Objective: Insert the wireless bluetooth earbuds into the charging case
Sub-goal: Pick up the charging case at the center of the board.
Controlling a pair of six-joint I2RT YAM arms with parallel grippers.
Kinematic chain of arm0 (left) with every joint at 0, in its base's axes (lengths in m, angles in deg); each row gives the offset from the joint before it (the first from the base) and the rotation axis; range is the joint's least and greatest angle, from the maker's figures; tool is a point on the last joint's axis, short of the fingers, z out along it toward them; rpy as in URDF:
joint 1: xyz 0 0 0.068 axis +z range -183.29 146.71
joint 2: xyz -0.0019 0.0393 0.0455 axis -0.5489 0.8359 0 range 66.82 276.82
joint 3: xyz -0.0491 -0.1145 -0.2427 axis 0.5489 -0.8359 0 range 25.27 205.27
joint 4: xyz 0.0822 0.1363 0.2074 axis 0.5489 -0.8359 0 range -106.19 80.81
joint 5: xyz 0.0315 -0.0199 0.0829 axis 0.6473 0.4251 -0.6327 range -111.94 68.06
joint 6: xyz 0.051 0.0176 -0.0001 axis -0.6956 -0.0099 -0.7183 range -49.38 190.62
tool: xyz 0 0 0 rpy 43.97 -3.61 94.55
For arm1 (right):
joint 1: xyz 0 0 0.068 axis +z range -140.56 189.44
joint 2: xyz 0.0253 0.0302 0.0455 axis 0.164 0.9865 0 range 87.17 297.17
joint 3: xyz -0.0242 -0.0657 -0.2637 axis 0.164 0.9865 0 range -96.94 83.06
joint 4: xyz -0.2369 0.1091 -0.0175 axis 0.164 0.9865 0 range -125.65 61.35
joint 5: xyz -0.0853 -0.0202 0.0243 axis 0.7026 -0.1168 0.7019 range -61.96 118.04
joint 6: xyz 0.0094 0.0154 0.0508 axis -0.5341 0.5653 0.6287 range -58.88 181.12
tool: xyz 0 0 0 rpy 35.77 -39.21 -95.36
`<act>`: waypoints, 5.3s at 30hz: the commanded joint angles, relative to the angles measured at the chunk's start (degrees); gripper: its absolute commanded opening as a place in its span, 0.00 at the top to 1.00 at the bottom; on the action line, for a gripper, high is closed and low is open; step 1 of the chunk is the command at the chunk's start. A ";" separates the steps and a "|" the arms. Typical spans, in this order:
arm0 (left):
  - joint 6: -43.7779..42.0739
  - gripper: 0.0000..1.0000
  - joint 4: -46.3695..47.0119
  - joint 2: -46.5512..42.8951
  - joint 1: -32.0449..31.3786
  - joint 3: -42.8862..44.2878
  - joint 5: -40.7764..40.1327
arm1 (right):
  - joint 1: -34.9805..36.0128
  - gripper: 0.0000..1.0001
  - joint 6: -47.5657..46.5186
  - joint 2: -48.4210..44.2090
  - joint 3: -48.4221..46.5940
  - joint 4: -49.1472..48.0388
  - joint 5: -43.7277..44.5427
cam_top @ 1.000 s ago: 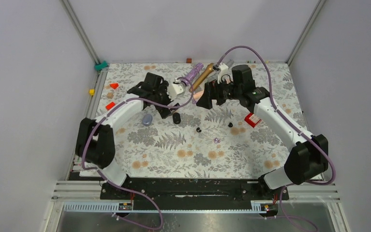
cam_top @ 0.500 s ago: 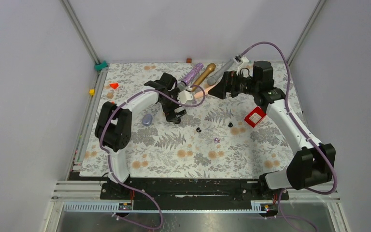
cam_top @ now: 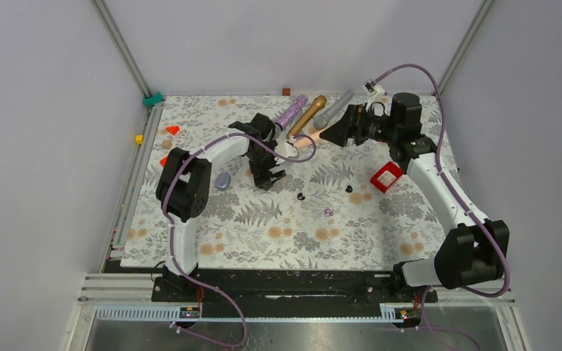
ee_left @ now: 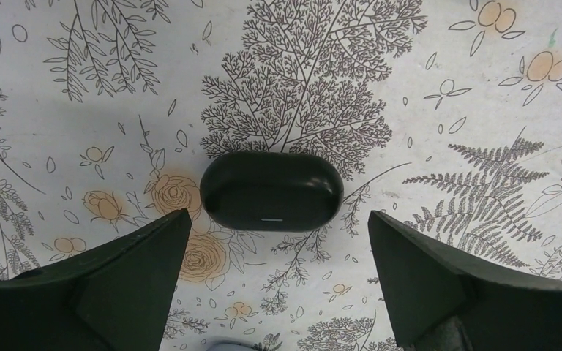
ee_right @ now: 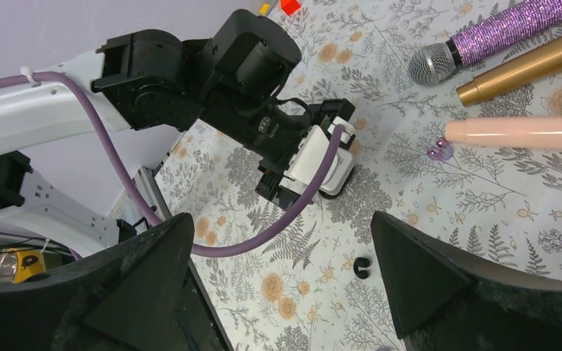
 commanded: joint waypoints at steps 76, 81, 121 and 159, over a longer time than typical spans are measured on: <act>23.54 0.67 18.49 -44.40 -7.21 -19.74 13.16 | 23.59 0.28 8.25 5.83 0.08 -3.64 3.84; 23.57 0.67 18.54 -44.27 -7.44 -20.04 13.12 | 24.09 0.40 7.93 6.46 -0.03 -3.74 3.81; 23.79 0.01 10.49 -47.48 -0.99 -16.55 36.77 | 20.35 0.73 -8.06 -3.99 0.26 0.83 -11.00; 31.67 0.59 11.69 -35.44 -1.30 -13.81 51.95 | 21.29 0.68 -14.36 -5.71 6.73 -4.58 -10.06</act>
